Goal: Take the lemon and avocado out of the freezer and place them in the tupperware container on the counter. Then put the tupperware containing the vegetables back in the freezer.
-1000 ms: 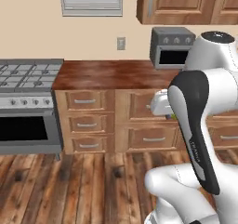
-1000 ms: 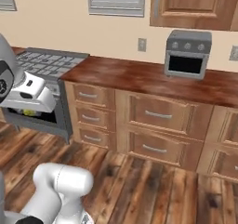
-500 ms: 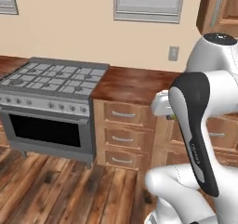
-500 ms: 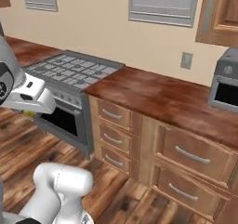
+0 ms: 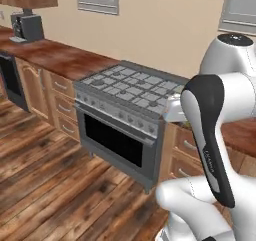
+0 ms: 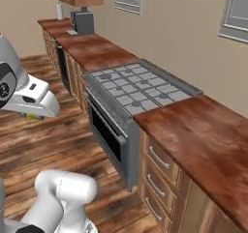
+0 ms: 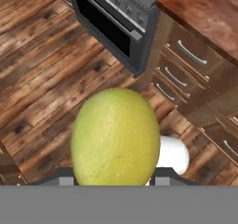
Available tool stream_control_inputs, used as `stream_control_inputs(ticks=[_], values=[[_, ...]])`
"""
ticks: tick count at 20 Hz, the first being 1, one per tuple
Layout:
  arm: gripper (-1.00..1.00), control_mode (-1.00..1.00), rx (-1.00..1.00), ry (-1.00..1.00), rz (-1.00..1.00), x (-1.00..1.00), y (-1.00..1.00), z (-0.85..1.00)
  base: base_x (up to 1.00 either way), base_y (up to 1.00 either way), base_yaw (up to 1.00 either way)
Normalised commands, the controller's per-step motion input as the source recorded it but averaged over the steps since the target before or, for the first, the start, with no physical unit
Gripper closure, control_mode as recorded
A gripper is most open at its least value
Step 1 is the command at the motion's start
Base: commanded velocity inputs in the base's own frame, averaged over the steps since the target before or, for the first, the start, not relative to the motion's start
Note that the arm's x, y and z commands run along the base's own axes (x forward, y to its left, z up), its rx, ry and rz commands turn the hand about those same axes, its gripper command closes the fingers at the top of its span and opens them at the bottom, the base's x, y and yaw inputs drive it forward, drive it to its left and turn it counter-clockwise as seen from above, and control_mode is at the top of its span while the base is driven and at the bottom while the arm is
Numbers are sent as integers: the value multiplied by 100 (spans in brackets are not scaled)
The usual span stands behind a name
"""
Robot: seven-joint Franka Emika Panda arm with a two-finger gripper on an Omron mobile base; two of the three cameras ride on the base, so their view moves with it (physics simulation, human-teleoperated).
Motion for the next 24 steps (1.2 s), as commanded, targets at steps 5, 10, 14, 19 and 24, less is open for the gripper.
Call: stream_control_inputs(ticks=[5, 10, 14, 19, 24], values=[[100, 100, 0, 0, 0, 0, 0, 0, 46, 3, 91], [100, 100, 0, 0, 0, 0, 0, 0, 30, 4, 95], [100, 100, 0, 0, 0, 0, 0, 0, 61, -1, 91], [100, 100, 0, 0, 0, 0, 0, 0, 80, -18, 84], [100, 100, 0, 0, 0, 0, 0, 0, 86, -42, 73]])
